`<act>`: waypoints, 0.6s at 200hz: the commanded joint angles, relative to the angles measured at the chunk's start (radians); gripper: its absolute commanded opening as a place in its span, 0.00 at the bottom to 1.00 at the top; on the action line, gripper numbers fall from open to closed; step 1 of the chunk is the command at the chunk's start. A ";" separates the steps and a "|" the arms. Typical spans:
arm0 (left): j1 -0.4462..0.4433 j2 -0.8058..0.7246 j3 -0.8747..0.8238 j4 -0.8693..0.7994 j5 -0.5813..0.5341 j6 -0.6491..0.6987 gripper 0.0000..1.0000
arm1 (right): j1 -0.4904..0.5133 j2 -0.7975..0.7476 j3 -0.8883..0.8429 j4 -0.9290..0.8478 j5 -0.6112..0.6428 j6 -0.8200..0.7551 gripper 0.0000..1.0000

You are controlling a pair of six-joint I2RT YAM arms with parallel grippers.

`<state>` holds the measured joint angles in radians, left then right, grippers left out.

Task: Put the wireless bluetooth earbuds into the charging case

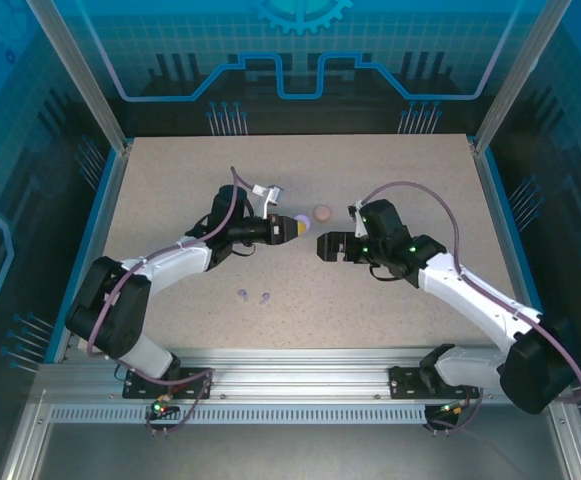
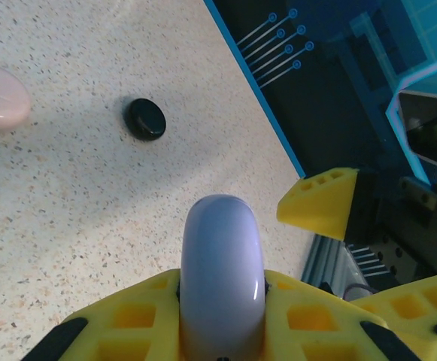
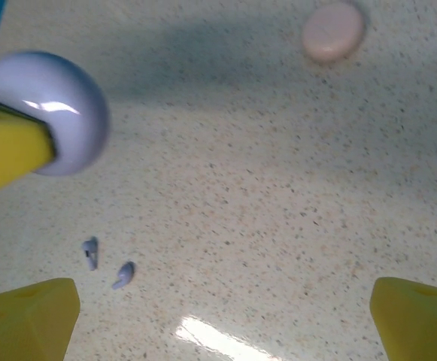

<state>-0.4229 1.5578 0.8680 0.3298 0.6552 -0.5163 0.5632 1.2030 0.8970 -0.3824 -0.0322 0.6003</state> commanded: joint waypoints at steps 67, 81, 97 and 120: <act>0.031 0.013 0.019 0.076 0.179 -0.019 0.00 | 0.001 -0.018 0.023 0.106 -0.069 -0.022 1.00; 0.032 0.010 0.018 0.074 0.185 -0.018 0.00 | -0.003 0.004 0.041 0.114 -0.073 -0.015 1.00; 0.030 0.008 0.017 0.074 0.192 -0.020 0.00 | -0.008 0.023 0.058 0.128 -0.077 -0.010 1.00; 0.030 0.008 0.017 0.076 0.202 -0.020 0.00 | -0.014 0.048 0.077 0.140 -0.084 -0.004 1.00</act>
<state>-0.3981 1.5646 0.8684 0.3782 0.8101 -0.5251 0.5613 1.2327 0.9237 -0.2913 -0.0910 0.5865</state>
